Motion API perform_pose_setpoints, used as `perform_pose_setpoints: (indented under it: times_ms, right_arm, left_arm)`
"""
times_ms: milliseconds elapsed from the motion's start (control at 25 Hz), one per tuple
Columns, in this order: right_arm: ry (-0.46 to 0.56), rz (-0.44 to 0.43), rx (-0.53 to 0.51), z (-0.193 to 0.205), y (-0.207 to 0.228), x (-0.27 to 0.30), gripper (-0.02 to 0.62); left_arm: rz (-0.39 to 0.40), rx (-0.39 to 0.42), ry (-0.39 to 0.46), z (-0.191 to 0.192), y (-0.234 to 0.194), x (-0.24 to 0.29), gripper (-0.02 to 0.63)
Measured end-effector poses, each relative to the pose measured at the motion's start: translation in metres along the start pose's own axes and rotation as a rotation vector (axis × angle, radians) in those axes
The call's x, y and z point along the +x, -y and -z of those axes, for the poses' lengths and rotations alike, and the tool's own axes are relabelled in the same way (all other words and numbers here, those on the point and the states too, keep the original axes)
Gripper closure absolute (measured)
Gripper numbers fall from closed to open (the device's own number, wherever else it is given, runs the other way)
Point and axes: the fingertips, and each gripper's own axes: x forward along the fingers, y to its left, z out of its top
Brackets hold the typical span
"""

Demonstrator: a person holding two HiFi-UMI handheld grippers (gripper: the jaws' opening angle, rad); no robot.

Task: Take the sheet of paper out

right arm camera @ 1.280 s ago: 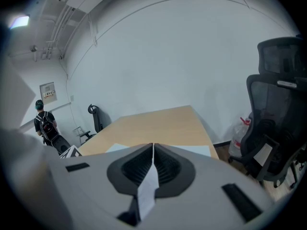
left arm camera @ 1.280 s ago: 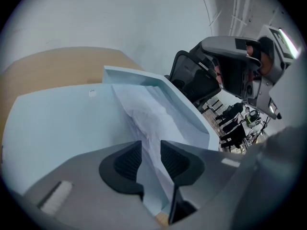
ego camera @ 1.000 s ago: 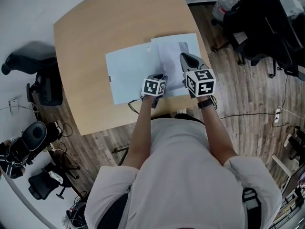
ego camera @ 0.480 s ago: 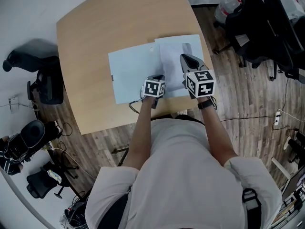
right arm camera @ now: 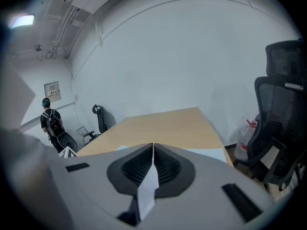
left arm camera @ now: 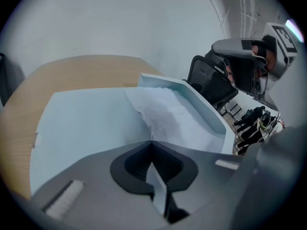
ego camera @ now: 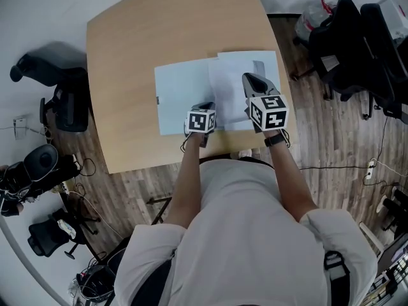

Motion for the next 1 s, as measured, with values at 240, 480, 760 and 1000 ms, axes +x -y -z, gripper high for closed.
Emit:
perform_pose_setpoints:
  times_ms: [240,480,760,1000]
  right_arm:
    - [0.015,-0.043,-0.026,-0.008,-0.022,0.007,0.581]
    - [0.028,-0.069,-0.046,-0.013,-0.035,0.009,0.581]
    - [0.047,-0.090,-0.062,-0.020,-0.048,0.007,0.581]
    - [0.081,-0.101,-0.082,-0.032,-0.064,-0.001,0.581]
  left_arm:
    - [-0.064,-0.038,0.054,-0.002,-0.028,-0.024,0.597]
    - [-0.116,-0.062,0.109,-0.009,-0.052,-0.052,0.597]
    - [-0.152,-0.066,0.230,-0.040,-0.064,-0.095,0.597]
    - [-0.184,-0.028,0.320,-0.064,-0.063,-0.132,0.598]
